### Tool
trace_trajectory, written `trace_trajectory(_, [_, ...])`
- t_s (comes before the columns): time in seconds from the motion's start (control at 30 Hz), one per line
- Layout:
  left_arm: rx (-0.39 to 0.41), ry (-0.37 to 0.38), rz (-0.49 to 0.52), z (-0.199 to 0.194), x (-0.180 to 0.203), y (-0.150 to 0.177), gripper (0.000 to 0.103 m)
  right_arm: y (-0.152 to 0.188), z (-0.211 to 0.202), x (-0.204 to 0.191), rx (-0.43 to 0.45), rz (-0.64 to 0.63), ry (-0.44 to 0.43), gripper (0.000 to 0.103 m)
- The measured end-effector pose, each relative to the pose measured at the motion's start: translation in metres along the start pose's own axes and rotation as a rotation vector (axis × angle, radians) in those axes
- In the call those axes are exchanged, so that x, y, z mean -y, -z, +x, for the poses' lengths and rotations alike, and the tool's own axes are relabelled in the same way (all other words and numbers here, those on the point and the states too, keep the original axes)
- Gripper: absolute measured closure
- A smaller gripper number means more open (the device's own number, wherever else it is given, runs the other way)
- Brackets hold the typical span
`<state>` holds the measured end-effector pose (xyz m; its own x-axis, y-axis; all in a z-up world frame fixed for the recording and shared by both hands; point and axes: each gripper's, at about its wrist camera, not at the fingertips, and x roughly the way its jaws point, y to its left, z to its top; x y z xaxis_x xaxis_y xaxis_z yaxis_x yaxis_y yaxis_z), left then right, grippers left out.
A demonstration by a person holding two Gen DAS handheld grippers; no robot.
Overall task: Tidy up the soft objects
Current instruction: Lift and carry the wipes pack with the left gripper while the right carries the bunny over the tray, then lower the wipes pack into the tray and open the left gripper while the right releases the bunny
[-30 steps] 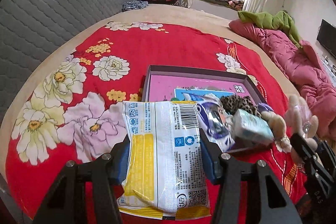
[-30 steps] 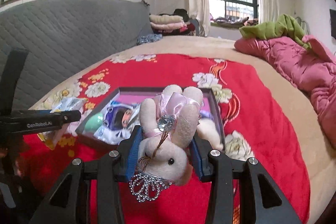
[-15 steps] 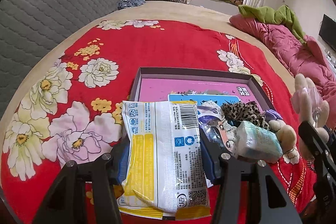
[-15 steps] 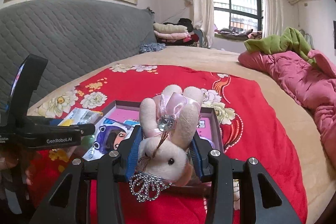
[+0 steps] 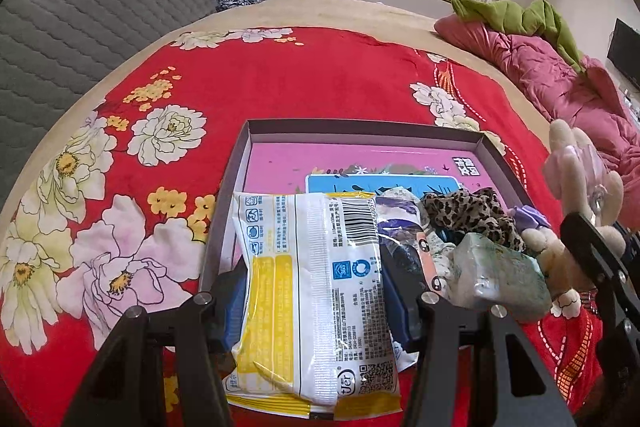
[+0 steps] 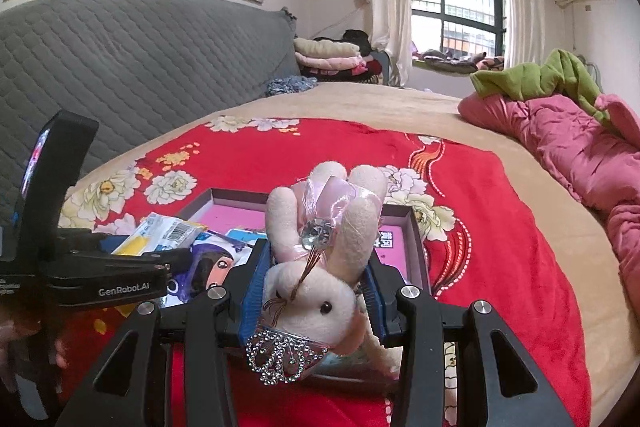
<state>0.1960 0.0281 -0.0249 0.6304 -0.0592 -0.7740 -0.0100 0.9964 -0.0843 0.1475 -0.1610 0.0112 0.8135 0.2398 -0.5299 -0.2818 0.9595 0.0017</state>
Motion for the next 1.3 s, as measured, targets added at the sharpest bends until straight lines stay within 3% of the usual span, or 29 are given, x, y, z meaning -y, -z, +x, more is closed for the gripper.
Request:
trace_trajectory(0.47, [-0.003, -0.003, -0.002, 0.007, 0.002, 0.0, 0.047, 0.016, 0.038, -0.001, -0.133, -0.035, 0.004, 0.056])
trace_trajectory(0.7, [-0.005, -0.003, -0.01, 0.008, 0.0, 0.0, 0.046, 0.018, 0.037, 0.001, -0.117, -0.006, -0.022, 0.045])
trace_trajectory(0.83, [-0.011, 0.007, -0.021, 0.008, -0.002, 0.0, 0.046, 0.016, 0.031, 0.001, -0.093, 0.003, -0.02, 0.033])
trace_trajectory(1.1, [-0.022, 0.015, -0.038, 0.005, -0.006, 0.001, 0.045, 0.009, 0.002, 0.003, -0.011, -0.003, -0.009, 0.031])
trace_trajectory(1.3, [-0.026, 0.046, -0.065, 0.004, -0.009, 0.002, 0.041, 0.008, -0.01, 0.007, 0.002, 0.008, 0.004, 0.03])
